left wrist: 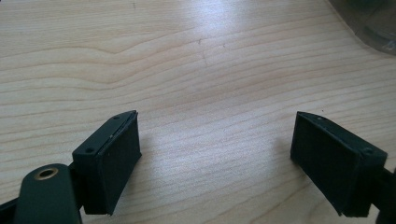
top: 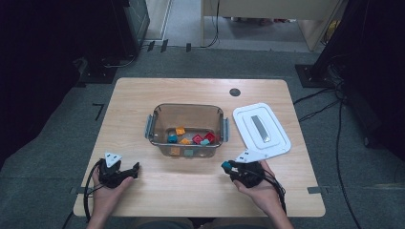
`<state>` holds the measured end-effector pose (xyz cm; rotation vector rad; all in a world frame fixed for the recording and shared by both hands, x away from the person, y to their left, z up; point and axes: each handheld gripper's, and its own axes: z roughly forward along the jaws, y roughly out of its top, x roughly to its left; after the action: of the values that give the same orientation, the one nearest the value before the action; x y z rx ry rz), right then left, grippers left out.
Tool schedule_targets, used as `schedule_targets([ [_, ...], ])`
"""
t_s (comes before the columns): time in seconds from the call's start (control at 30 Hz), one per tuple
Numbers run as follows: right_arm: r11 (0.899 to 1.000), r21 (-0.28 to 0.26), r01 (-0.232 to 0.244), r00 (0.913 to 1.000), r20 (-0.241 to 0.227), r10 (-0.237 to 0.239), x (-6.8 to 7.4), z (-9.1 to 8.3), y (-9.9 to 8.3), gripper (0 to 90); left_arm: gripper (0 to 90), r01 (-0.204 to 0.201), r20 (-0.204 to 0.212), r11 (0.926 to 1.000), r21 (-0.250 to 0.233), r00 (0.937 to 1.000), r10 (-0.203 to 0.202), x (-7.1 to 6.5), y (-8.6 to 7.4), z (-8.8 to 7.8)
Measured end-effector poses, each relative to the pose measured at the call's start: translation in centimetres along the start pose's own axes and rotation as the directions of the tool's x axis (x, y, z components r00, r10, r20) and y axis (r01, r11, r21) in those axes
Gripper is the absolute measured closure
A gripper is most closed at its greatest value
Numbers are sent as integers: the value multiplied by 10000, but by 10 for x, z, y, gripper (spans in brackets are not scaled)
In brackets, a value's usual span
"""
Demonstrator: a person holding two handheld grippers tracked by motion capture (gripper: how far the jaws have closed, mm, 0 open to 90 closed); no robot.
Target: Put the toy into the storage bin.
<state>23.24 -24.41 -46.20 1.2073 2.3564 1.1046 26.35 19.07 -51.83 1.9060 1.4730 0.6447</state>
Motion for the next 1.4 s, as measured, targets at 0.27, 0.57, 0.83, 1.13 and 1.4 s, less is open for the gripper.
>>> schedule_targets([
  [0.27, 9992, -314, -239, 9984, 498, 254, -27, -20, 21, 681, 156, 1, -1, 10000, -2, 10000, -1, 0, 0, 0],
  [0.57, 9974, -648, -310, 9975, 606, 350, -42, -38, 61, 682, 157, 3, -2, 10000, -8, 10000, -3, 0, 0, 0],
  [0.83, 9945, -1033, 191, 9996, 216, -169, -31, -35, 112, 681, 157, -8, -5, 10000, -9, 10000, 8, 0, 0, 0],
  [1.13, 9957, -663, 647, 9975, -246, -665, -11, 6, 149, 681, 157, 1, -1, 10000, -17, 10000, -1, 0, 0, 0],
  [1.4, 9977, -495, 471, 9972, -552, -499, -11, 27, 153, 411, 157, -6, 2, 10000, -18, 10000, 6, 0, 0, 0],
])
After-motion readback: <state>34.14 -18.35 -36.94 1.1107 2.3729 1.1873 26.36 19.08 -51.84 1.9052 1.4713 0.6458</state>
